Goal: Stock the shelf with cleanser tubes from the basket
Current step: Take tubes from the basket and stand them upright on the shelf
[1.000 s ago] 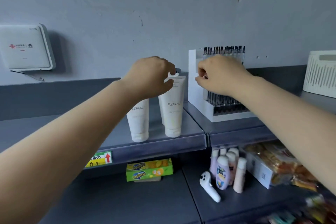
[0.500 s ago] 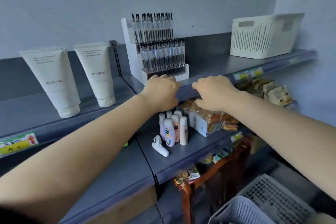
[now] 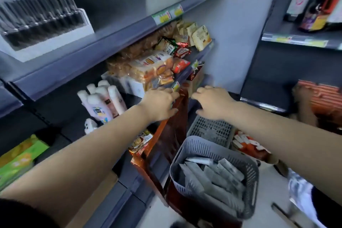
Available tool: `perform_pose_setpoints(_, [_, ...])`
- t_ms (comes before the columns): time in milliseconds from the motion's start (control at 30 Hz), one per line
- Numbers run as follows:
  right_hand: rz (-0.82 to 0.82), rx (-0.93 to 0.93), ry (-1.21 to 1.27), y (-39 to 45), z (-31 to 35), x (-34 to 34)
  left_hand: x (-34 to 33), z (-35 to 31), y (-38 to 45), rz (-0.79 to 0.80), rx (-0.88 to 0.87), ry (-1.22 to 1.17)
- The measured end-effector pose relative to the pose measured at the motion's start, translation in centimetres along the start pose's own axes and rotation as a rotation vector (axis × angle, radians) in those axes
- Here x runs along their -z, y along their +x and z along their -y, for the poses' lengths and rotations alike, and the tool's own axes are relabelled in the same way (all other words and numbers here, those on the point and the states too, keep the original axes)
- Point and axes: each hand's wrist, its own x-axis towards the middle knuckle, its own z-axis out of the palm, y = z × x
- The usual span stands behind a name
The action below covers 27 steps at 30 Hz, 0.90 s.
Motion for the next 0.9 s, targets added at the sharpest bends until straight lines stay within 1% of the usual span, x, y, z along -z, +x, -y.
perform_pose_setpoints(133, [0.123, -0.112, 0.118, -1.8, -1.5, -6.0, -5.0, -2.3, 2.3, 0.085, -0.114, -0.072])
perform_pose_setpoints(267, [0.285, -0.242, 0.280, -3.4, -2.4, -11.6, -10.1, -4.3, 4.2, 0.237, -0.171, -0.138])
perform_pose_setpoints(433, [0.463, -0.401, 0.531, -5.0, -2.8, -19.8, -18.2, -6.8, 5.5, 0.472, -0.152, -0.299])
perform_pose_setpoints(500, [0.521, -0.443, 0.634, -5.3, -2.6, -23.3, -21.9, -7.6, 5.7, 0.543, -0.118, -0.359])
perform_pose_setpoints(600, [0.590, -0.521, 0.773, -5.5, -2.0, -28.8, -27.4, -8.8, 5.9, 0.653, -0.041, -0.452])
perform_pose_setpoints(700, [0.631, -0.576, 0.894, -5.0, -1.1, -34.0, -32.2, -9.9, 5.9, 0.732, 0.095, -0.539])
perform_pose_setpoints(833, [0.635, -0.654, 1.023, -3.9, -0.1, -40.2, -37.3, -11.6, 6.3, 0.775, 0.377, -0.720])
perform_pose_setpoints(900, [0.626, -0.699, 1.047, -3.4, 0.3, -42.7, -39.4, -12.5, 6.4, 0.752, 0.521, -0.815])
